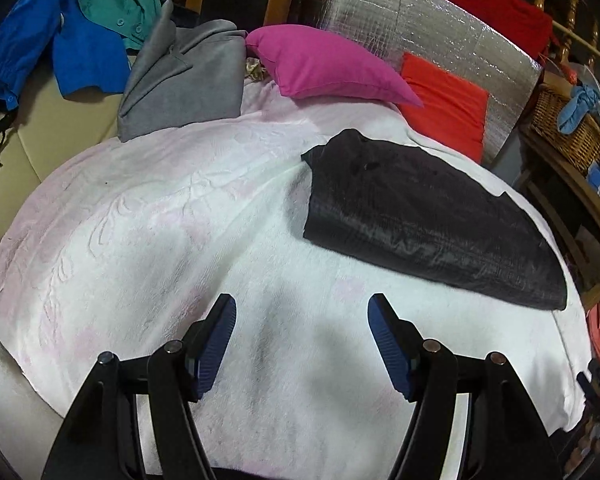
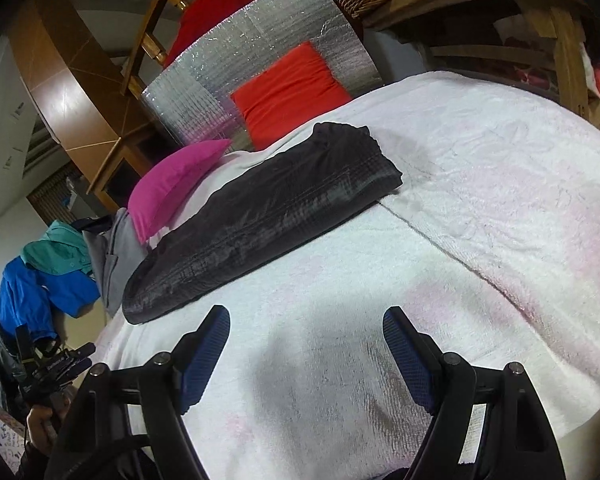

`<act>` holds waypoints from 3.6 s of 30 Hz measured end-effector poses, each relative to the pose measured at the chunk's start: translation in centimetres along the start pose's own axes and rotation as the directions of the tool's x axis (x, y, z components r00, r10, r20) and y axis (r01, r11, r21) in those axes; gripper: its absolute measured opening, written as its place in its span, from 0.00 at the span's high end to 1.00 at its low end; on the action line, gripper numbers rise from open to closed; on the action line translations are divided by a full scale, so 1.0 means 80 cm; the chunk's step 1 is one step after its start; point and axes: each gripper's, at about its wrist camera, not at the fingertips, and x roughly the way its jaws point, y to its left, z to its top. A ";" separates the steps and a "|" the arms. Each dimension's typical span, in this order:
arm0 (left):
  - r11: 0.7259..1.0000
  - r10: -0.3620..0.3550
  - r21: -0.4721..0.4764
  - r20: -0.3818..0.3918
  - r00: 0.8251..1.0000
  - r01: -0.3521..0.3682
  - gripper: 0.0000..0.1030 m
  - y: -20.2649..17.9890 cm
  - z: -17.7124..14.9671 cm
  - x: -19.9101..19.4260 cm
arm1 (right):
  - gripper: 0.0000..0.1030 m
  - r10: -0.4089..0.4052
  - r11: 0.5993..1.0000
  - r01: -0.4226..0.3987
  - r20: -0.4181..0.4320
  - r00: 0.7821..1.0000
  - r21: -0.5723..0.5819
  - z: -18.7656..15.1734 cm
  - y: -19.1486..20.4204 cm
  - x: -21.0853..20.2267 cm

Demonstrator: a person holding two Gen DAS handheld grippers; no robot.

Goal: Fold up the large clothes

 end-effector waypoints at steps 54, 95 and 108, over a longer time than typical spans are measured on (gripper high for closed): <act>0.980 -0.025 0.182 -0.295 0.955 0.082 0.75 -0.098 0.190 0.270 | 0.75 -0.059 0.995 0.014 -0.458 0.887 -0.101 0.268 -0.003 0.319; 0.983 -0.041 0.166 -0.197 0.979 0.075 0.43 -0.067 0.136 0.157 | 0.43 -0.148 0.961 0.051 -0.350 0.925 -0.272 0.205 0.045 0.229; 0.988 -0.006 0.147 -0.226 0.974 0.040 0.89 -0.054 0.127 0.200 | 0.93 -0.271 0.940 0.180 -0.315 0.909 -0.289 0.193 -0.015 0.237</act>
